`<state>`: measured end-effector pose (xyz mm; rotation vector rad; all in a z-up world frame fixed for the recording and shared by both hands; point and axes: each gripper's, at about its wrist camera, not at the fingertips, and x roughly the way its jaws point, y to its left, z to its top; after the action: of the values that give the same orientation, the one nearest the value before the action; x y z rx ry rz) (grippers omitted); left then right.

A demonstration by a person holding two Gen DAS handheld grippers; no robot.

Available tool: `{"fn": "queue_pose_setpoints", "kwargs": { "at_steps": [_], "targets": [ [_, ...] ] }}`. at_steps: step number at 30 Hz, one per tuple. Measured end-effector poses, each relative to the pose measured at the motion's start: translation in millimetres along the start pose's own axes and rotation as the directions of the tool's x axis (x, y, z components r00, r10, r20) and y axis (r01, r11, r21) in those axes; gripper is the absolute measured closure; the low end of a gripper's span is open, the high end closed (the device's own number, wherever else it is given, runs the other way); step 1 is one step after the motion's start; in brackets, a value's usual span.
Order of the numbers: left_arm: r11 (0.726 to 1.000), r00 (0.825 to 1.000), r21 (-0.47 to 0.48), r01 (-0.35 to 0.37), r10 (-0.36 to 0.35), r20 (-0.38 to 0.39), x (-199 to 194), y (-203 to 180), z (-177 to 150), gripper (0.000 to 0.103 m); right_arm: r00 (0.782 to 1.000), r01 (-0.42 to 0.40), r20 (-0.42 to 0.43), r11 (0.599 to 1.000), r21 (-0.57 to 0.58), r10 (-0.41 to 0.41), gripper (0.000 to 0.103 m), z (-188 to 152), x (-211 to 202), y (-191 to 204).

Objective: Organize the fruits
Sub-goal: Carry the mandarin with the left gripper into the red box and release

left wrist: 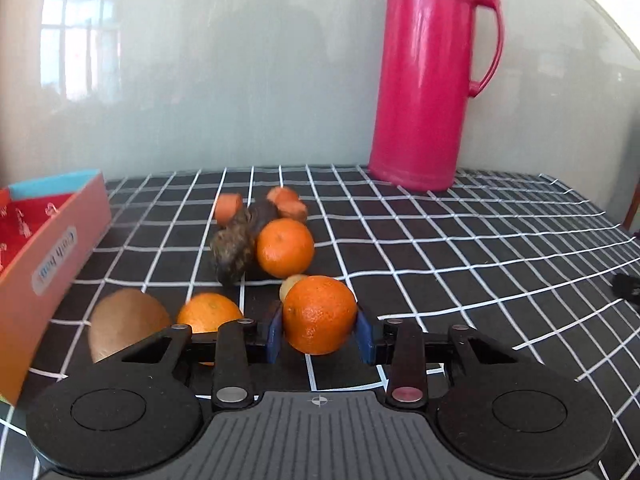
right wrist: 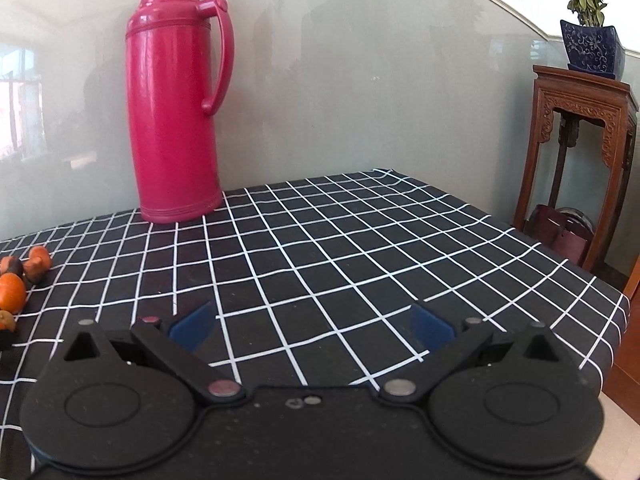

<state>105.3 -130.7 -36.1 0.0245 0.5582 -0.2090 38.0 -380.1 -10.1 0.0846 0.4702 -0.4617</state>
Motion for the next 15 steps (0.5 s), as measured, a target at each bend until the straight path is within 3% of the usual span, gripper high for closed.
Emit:
{"fn": "queue_pose_setpoints", "kwargs": {
  "at_steps": [7,15],
  "targets": [
    [0.999,0.996,-0.019,-0.036,0.038,0.077,-36,31,6,0.065,1.0,-0.029,0.001,1.0,-0.007,0.029,0.0,2,-4,24],
    [0.979,0.971,-0.102,-0.177,0.191,0.145,-72,103,6,0.065,0.992,-0.127,0.006,0.989,-0.071,0.127,0.0,4,-15,80]
  ]
}}
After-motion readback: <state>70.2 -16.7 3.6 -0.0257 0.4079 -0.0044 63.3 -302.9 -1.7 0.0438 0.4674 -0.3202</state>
